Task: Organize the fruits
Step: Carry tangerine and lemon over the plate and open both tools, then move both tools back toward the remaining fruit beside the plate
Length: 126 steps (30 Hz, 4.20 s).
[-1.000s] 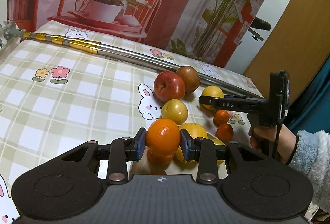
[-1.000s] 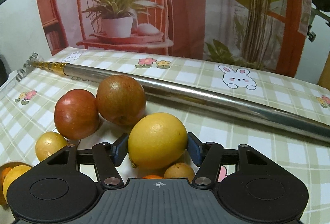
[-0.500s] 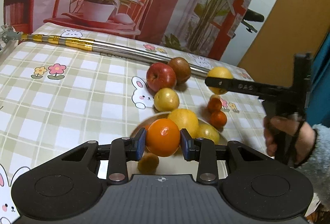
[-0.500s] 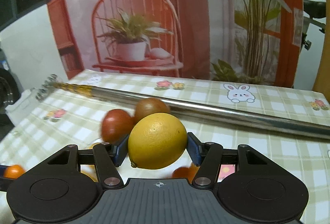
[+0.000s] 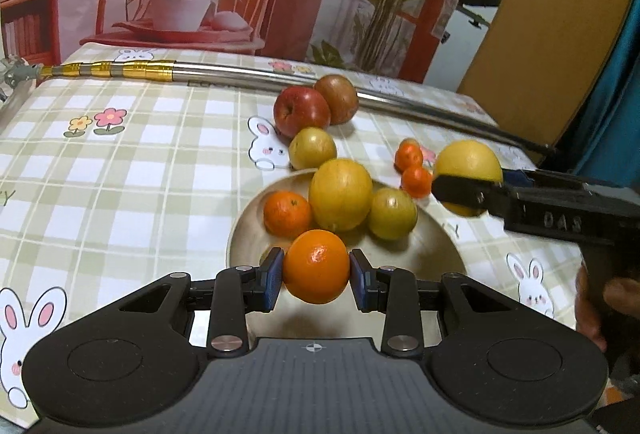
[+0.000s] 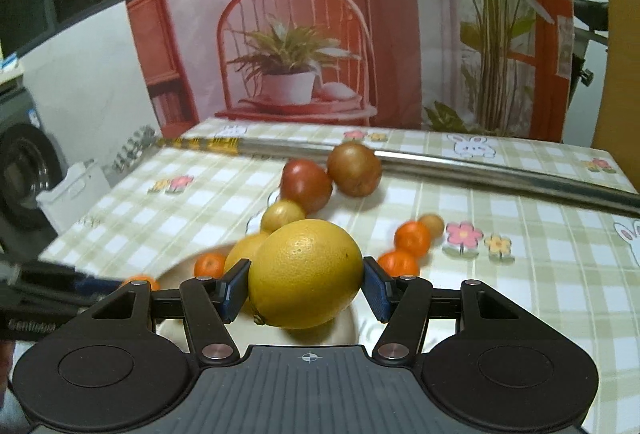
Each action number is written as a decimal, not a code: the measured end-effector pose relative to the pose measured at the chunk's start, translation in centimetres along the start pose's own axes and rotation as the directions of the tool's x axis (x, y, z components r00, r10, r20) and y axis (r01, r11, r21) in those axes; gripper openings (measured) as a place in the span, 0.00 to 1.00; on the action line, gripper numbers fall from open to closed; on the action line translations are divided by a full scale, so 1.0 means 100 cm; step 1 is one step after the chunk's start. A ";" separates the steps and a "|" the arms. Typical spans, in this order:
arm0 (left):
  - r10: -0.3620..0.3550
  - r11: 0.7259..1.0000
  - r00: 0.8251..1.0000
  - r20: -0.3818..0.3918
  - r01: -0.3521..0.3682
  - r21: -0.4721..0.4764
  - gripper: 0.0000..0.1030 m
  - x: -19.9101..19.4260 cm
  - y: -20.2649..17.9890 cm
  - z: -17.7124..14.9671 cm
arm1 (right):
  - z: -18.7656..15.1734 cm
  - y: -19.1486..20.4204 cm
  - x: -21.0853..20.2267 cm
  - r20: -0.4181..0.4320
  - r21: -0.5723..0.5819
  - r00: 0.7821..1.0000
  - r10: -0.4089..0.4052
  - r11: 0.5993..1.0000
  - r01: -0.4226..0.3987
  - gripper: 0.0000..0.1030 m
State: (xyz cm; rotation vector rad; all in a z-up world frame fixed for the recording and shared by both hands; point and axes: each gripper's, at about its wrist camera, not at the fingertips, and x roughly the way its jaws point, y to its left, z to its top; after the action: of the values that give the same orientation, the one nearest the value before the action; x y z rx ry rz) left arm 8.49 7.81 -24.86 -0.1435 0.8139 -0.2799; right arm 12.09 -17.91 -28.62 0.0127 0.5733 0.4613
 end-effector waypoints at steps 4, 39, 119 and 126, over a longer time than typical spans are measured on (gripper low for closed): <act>0.021 0.999 0.999 -0.028 -0.020 0.032 0.36 0.002 -0.004 -0.008 | -0.017 0.011 -0.002 -0.039 -0.033 0.999 0.001 0.999 -0.002 0.53; 0.146 0.986 0.989 0.028 -0.148 0.077 0.37 0.028 -0.001 -0.013 | -0.035 0.006 0.026 -0.037 -0.079 0.997 -0.067 0.995 0.064 0.59; -0.032 0.990 0.996 -0.081 0.020 -0.142 0.56 0.127 0.001 0.102 | 0.001 -0.093 0.005 0.148 0.141 0.981 -0.129 0.984 0.109 0.97; -0.120 0.991 0.989 -0.084 0.113 -0.077 0.53 0.123 -0.025 0.116 | -0.010 -0.105 0.014 0.119 0.186 0.981 -0.153 0.974 0.129 0.94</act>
State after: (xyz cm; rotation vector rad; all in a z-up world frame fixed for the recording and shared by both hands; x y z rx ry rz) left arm 24.52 1.96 -24.97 -0.2485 0.9059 -0.3695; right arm 16.98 -26.91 -31.62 0.1709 0.4788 0.2671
